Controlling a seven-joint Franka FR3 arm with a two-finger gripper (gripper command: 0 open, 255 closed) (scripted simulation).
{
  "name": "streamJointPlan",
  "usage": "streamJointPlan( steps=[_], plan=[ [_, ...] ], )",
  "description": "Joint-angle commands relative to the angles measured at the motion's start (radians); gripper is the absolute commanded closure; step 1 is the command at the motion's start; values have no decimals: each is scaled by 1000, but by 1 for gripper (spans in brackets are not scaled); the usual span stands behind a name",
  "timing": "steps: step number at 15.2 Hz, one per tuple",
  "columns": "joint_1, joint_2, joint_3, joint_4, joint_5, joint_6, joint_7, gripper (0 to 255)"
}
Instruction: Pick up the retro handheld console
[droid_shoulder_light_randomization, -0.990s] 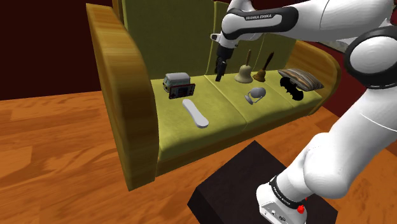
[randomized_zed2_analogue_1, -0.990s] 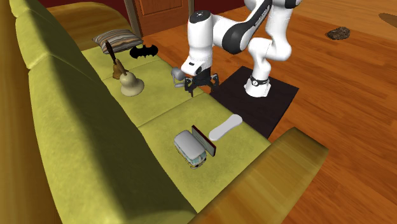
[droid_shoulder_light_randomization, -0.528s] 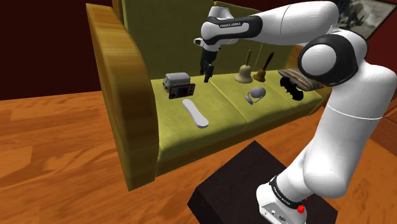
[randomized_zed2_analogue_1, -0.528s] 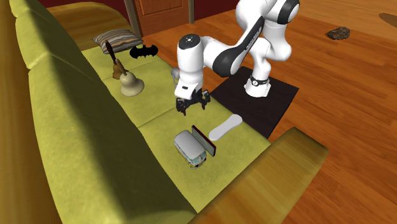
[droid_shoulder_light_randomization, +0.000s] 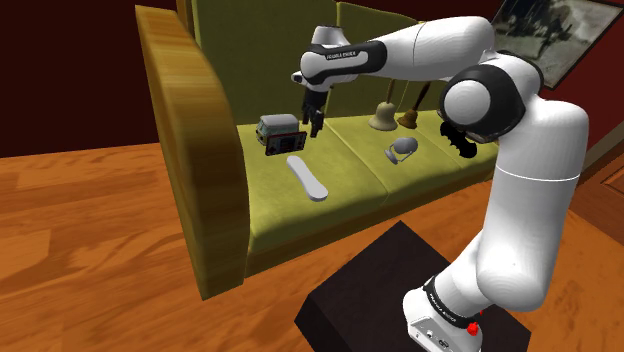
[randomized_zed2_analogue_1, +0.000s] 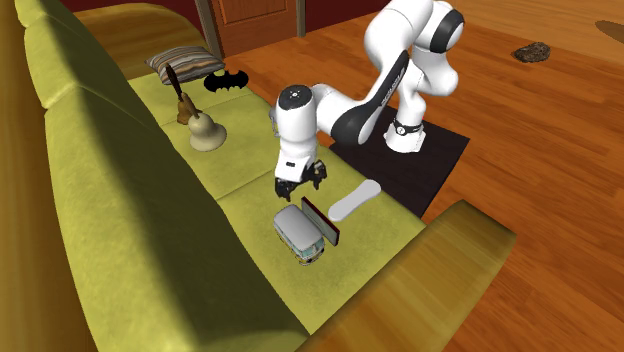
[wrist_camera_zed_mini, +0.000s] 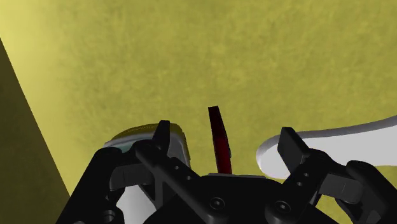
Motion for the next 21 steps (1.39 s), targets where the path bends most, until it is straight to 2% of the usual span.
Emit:
streamJointPlan(
  steps=[1,3,4,13,21],
  plan=[
    [-1,13,2,-8,3,21,-1,0],
    [-1,15,2,-12,4,27,-2,0],
    [0,14,2,-14,4,28,-1,255],
    [-1,15,2,-12,4,27,-2,255],
    [0,-19,-3,45,-6,-64,2,255]
  ],
)
